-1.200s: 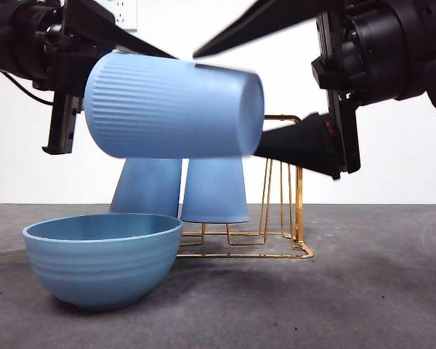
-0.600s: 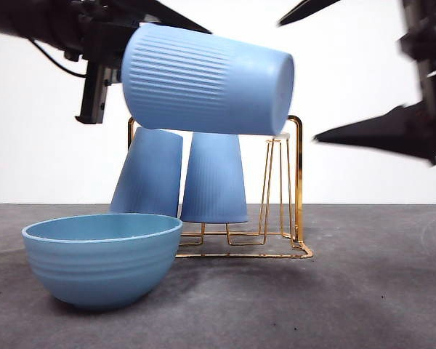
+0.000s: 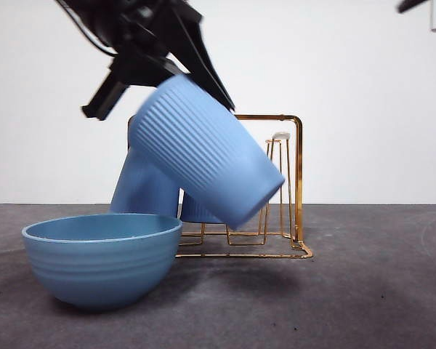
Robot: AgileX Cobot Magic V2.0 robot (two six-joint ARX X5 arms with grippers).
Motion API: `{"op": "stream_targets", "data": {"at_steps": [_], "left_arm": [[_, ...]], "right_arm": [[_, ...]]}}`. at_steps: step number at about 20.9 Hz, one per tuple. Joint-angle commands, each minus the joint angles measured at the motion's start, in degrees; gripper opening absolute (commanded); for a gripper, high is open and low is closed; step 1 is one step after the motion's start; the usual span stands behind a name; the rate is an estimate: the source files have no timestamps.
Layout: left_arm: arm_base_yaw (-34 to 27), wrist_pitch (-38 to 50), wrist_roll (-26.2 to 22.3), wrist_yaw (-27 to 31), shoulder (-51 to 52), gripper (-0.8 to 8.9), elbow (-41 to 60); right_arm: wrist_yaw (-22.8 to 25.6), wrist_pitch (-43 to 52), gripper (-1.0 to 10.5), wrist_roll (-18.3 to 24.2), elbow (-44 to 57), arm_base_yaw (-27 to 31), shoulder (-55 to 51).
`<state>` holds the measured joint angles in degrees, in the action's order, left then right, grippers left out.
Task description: Right arm lift cup from the cupboard, then place it on the right of the bowl
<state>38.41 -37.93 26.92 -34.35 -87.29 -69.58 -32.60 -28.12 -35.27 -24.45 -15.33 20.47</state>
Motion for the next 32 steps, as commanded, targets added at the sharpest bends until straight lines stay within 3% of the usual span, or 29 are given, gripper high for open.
{"op": "stream_targets", "data": {"at_steps": [1,7,9,14,18,22,29,32], "left_arm": [[3.28,-4.15,-6.75,4.28,-5.07,0.09,-6.95],[10.99,-12.52,-13.07,20.31,-15.85,0.09,-19.61],[13.25,-15.02,-15.28,26.73,-18.67,0.09,-22.01],[17.25,-16.70,-20.48,36.41,-24.24,0.08,-24.90],[18.34,-17.27,-22.62,37.11,-24.63,0.46,-24.98],[18.34,-18.08,-22.29,37.11,-24.61,4.62,-27.10],[18.67,-24.09,-21.33,37.09,-19.37,4.82,-29.42],[18.60,-26.40,-21.44,37.09,-13.42,4.82,-29.18]], "right_arm": [[5.95,-8.07,6.1,4.94,-4.17,-0.17,-2.32],[14.84,-22.27,6.1,13.64,-15.26,-0.17,-3.87],[16.24,-24.30,6.1,15.06,-18.58,-0.17,-3.87],[17.68,-25.14,6.1,16.66,-22.93,-0.17,-3.87],[17.68,-25.59,6.1,16.63,-22.93,-0.17,-3.87],[17.68,-25.66,6.1,16.63,-22.93,-0.15,-3.87],[18.03,-25.99,6.1,16.68,-22.91,-0.15,-3.87],[18.08,-25.97,6.1,18.71,-22.91,-0.17,-3.82]]}}
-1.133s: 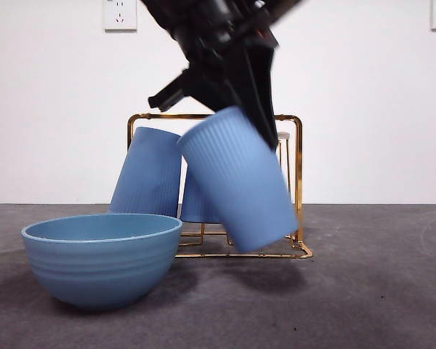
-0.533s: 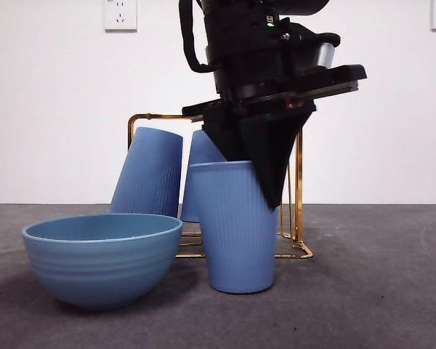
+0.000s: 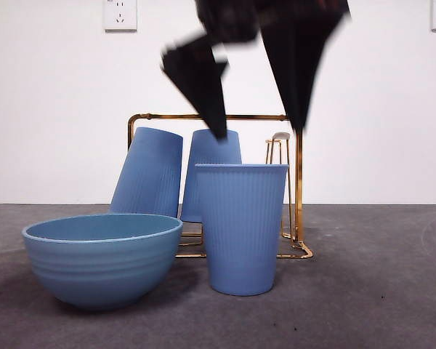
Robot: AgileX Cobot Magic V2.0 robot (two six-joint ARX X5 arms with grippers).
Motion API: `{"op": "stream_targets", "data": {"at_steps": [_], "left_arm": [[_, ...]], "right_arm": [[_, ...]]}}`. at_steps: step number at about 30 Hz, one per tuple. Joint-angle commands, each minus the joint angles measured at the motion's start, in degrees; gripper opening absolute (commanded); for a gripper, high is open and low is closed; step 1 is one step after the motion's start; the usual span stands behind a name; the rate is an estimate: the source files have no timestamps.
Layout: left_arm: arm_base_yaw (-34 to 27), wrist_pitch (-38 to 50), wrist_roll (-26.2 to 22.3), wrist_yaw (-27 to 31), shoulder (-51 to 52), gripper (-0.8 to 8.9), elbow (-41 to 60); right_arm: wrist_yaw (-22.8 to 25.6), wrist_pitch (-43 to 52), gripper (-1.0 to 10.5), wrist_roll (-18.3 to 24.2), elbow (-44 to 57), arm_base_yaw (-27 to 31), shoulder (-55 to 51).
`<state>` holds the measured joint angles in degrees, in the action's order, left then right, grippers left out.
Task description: Right arm lift cup from the cupboard, then place it on the right of the bowl
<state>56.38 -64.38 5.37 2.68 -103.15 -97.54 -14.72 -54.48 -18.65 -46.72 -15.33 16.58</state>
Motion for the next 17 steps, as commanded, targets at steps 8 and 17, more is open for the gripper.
{"op": "stream_targets", "data": {"at_steps": [8,17], "left_arm": [[-5.97,-0.24,-0.17,0.94,21.46,4.82,7.65],[-16.70,11.30,5.09,2.51,52.37,4.67,35.54]], "right_arm": [[-0.28,0.42,6.1,8.70,-0.63,-0.17,0.17],[-3.43,0.42,6.1,9.55,-0.63,-0.17,0.17]]}}
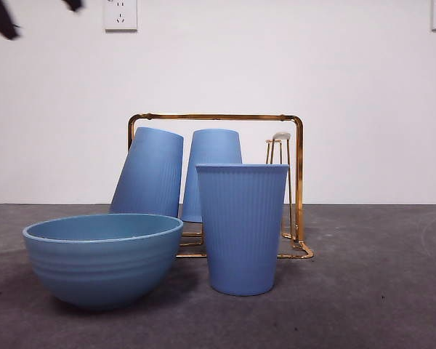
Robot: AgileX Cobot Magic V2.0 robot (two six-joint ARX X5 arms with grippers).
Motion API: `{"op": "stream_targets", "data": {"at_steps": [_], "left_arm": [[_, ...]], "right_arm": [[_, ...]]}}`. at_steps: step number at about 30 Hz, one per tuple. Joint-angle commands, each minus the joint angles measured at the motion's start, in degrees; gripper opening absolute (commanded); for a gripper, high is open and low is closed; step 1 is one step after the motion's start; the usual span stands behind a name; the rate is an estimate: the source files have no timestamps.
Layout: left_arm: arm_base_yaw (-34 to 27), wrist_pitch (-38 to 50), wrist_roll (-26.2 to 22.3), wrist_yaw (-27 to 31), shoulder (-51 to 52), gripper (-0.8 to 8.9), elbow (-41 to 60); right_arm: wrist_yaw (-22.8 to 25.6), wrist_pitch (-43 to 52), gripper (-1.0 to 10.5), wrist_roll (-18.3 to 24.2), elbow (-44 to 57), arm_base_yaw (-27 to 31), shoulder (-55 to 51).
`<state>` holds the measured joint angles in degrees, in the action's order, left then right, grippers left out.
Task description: Right arm lift cup from the cupboard, then place it on the right of the bowl
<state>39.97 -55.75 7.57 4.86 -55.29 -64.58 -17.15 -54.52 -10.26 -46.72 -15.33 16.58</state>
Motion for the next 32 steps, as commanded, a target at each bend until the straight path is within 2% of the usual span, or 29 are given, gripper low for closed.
{"op": "stream_targets", "data": {"at_steps": [1,6,9,10,11,12,13,15,32], "left_arm": [[-0.66,3.80,3.87,0.33,7.30,4.67,4.44],[-1.07,5.70,8.31,0.35,18.18,4.67,10.56],[-1.07,5.33,9.40,0.35,22.34,4.65,11.80],[-1.07,4.96,9.46,0.35,23.37,4.38,11.82],[-1.07,4.63,9.42,0.35,24.24,2.91,11.82],[-1.05,4.26,9.22,0.35,24.90,0.78,11.82],[-1.07,4.11,8.92,0.46,25.62,0.24,11.82],[-1.05,4.15,8.79,1.62,26.53,0.05,11.80],[-1.05,4.63,9.01,1.60,27.82,0.06,11.78]], "right_arm": [[-1.20,0.46,6.1,1.38,-0.63,-0.20,0.17],[-2.54,0.44,6.1,1.36,-0.63,-0.28,0.17],[-2.54,0.42,6.0,1.36,-0.63,-0.35,0.17],[-2.51,0.31,5.2,1.31,-0.63,-0.35,0.17],[-2.51,-0.02,2.6,1.36,-0.63,-0.33,0.17],[-2.45,-0.33,0.0,1.51,-0.63,-0.33,0.17],[-2.14,-0.61,0.4,1.68,-0.61,-0.33,0.17],[-0.63,-0.59,0.4,1.68,-0.59,-0.33,0.17],[-0.81,-0.57,0.4,1.73,-0.59,-0.33,0.13]]}}
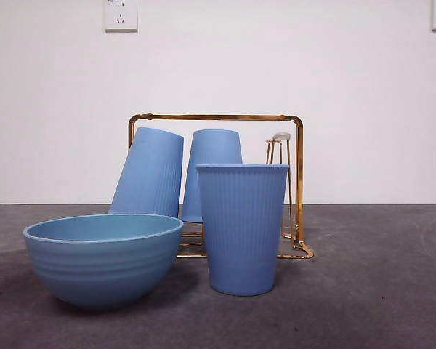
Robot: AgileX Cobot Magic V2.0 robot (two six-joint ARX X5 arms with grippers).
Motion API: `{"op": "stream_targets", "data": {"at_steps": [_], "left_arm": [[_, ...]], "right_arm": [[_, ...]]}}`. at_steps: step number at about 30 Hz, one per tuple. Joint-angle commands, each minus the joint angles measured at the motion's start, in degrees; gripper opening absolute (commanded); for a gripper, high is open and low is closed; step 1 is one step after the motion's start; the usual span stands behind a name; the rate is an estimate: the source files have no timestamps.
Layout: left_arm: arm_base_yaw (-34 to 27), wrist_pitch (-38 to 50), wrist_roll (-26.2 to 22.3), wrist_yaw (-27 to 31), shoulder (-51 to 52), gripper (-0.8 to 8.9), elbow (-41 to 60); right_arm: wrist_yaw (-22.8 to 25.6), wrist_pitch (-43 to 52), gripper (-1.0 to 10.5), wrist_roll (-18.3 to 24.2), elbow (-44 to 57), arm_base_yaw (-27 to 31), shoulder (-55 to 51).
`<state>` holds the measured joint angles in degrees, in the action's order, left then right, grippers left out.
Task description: Right arm lift cup from the cupboard, then place it on the right of the bowl
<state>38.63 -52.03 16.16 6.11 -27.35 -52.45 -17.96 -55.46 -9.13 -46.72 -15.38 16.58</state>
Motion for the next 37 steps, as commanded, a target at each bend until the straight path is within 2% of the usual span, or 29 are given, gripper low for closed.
{"op": "stream_targets", "data": {"at_steps": [1,4,7,13,17,20,25,31,34,37], "left_arm": [[0.28,1.07,0.42,0.35,0.20,0.06,0.02],[-1.55,0.83,0.37,0.28,1.33,0.06,0.28],[-7.08,4.13,-3.28,0.15,3.37,0.06,3.13],[-22.51,23.08,-10.99,0.17,15.54,0.06,21.68],[-31.36,28.72,-11.02,0.17,22.49,0.06,32.70],[-35.71,31.10,-10.60,0.02,25.57,0.06,39.60],[-37.81,33.68,-9.31,-0.17,27.17,0.06,47.28],[-37.75,41.35,-7.96,-0.35,27.17,0.06,51.74],[-37.77,41.29,-11.06,-0.35,27.17,0.06,51.74],[-37.77,41.27,-16.50,-0.35,27.17,0.06,51.74]], "right_arm": [[0.02,0.37,0.4,0.59,-0.59,-0.28,0.13],[0.02,0.37,0.4,0.59,-0.59,-0.28,0.13],[0.02,0.37,0.4,0.59,-0.59,-0.28,0.13],[0.00,0.37,0.4,0.59,-0.59,-0.28,0.13],[0.02,0.37,0.4,0.59,-0.59,-0.28,0.13],[-0.02,0.37,0.4,0.59,-0.59,-0.28,0.13],[-0.02,0.39,0.4,0.59,-0.59,-0.28,0.13],[0.00,0.55,0.4,0.59,-0.59,-0.28,0.13],[0.00,0.55,0.4,0.59,-0.61,-0.28,0.13],[0.00,0.55,0.4,0.59,-0.61,-0.28,0.13]]}}
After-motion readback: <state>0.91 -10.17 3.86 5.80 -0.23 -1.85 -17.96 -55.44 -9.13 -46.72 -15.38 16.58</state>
